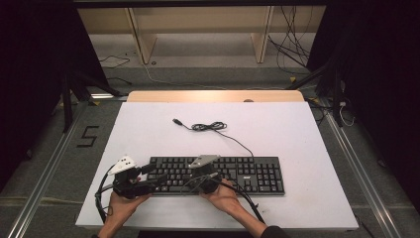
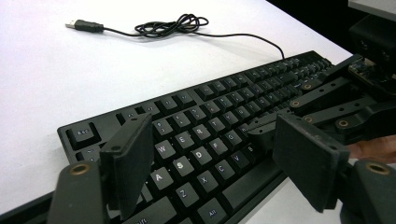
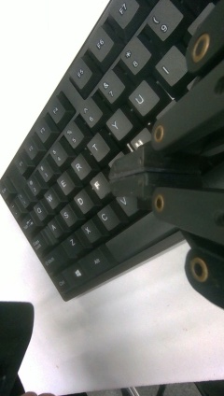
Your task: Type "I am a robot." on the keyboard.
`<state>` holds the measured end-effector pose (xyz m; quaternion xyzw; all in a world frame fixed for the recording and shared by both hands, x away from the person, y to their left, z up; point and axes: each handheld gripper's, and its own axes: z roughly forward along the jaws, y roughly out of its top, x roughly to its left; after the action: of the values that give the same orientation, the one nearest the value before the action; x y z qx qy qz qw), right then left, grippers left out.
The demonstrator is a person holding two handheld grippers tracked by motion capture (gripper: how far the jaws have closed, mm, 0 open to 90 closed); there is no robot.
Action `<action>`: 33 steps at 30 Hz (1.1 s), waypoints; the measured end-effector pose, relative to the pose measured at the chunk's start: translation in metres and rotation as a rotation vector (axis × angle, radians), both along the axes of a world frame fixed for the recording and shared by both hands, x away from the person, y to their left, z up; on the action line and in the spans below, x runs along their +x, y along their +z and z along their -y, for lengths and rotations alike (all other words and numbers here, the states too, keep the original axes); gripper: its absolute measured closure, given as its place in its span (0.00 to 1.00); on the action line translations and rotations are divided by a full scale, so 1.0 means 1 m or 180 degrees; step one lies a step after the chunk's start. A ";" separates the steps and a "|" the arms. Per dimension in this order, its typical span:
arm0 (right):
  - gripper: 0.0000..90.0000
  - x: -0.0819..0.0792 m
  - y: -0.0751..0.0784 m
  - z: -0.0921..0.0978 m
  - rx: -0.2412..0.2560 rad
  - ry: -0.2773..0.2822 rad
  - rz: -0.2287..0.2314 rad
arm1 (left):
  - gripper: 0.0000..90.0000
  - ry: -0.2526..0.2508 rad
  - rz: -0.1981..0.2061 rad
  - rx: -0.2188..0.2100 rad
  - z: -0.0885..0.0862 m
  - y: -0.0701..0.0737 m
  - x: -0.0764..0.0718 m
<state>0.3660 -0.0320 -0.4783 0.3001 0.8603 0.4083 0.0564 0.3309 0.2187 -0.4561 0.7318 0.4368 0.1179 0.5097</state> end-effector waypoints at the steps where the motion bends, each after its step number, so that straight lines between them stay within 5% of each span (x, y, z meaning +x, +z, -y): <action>1: 1.00 0.000 0.000 0.000 -0.0004 -0.0004 -0.0005 | 0.32 -0.0001 0.0000 0.0002 0.000 0.000 0.000; 18: 1.00 -0.002 -0.005 -0.003 -0.0065 -0.0023 0.0013 | 0.32 -0.0004 0.0004 0.0004 0.001 0.000 0.000; 24: 0.96 0.002 0.005 0.007 0.0133 -0.0091 0.0030 | 0.32 -0.0001 0.0006 -0.0001 0.000 0.000 0.000; 28: 0.86 0.005 0.016 0.021 0.0267 -0.0171 0.0067 | 0.32 0.0000 0.0010 -0.0003 0.000 0.000 -0.001; 33: 0.61 0.007 0.027 0.043 0.0393 -0.0267 0.0122 | 0.32 -0.0004 0.0009 -0.0006 0.000 0.000 -0.001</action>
<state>0.3734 -0.0750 -0.4517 0.3310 0.8188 0.4636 0.0714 0.3304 0.2188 -0.4557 0.7315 0.4356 0.1182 0.5111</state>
